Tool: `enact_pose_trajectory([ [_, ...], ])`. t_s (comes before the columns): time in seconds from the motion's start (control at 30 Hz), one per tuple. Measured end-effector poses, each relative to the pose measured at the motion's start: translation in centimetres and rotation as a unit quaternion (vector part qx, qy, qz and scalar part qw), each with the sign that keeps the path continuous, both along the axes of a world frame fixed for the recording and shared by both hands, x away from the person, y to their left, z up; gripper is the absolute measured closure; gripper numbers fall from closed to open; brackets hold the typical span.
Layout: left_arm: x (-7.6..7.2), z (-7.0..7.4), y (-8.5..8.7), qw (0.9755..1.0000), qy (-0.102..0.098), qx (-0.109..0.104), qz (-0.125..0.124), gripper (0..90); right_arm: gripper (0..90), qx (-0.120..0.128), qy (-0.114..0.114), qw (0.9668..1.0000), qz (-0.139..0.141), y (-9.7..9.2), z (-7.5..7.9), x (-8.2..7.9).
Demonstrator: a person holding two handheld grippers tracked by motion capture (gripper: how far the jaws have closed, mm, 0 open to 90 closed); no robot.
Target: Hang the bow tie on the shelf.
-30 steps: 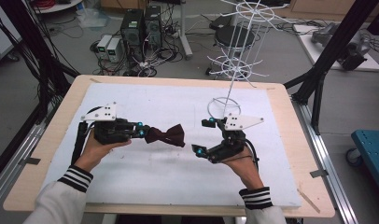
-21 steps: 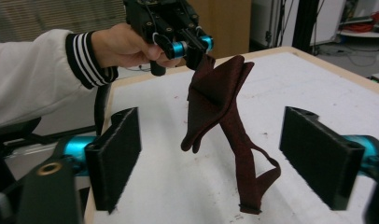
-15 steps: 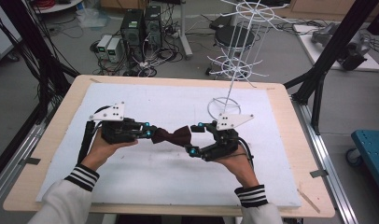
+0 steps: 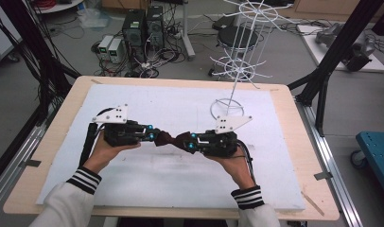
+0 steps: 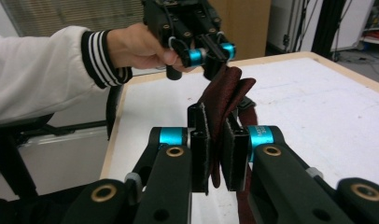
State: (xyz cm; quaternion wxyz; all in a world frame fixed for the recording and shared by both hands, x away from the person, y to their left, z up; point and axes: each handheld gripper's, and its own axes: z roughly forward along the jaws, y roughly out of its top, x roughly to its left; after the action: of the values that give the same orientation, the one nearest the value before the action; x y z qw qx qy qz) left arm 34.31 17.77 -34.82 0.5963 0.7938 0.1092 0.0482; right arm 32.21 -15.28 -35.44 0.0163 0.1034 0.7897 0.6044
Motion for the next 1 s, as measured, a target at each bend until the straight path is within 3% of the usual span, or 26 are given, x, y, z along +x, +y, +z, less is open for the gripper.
enact_pose_trajectory([
  [0.2, 0.1, 0.0, 0.3, 0.9998, 0.004, -0.018, 0.000, 78.8, 85.1, 0.005, 0.000, 1.0000, -0.002, -0.1, 0.0, 0.0],
  [0.3, 0.1, 0.0, 0.3, 0.9998, 0.003, -0.018, 0.006, 62.5, 85.0, 0.009, -0.004, 0.9999, -0.008, -0.3, 0.2, 0.0],
  [0.4, -0.2, -0.2, 0.4, 0.9992, -0.011, -0.032, 0.023, 38.4, 85.0, 0.008, -0.007, 0.9998, -0.016, -0.5, 0.2, 0.0],
  [0.47, -0.5, -0.3, 0.4, 0.9968, -0.018, -0.044, 0.064, 10.2, 85.0, 0.008, -0.007, 0.9997, -0.021, -0.7, 0.3, -0.1],
  [0.5, -0.6, -0.3, 0.7, 0.9961, -0.024, -0.048, 0.070, 6.0, 85.0, 0.007, -0.001, 0.9996, -0.029, -0.8, 0.3, -0.1],
  [0.7, -1.0, -0.9, 1.9, 0.9922, -0.041, -0.060, 0.102, 1.7, 85.0, 0.007, -0.003, 0.9989, -0.046, -1.6, 0.5, 0.0],
  [0.87, -1.5, -1.3, 2.9, 0.9908, -0.046, -0.051, 0.116, 1.7, 85.0, 0.012, -0.006, 0.9983, -0.056, -2.2, 0.6, 0.0],
  [1.0, -2.2, -1.9, 4.1, 0.9892, -0.053, -0.056, 0.124, 1.7, 85.0, 0.018, -0.007, 0.9976, -0.067, -2.8, 0.8, 0.0],
])
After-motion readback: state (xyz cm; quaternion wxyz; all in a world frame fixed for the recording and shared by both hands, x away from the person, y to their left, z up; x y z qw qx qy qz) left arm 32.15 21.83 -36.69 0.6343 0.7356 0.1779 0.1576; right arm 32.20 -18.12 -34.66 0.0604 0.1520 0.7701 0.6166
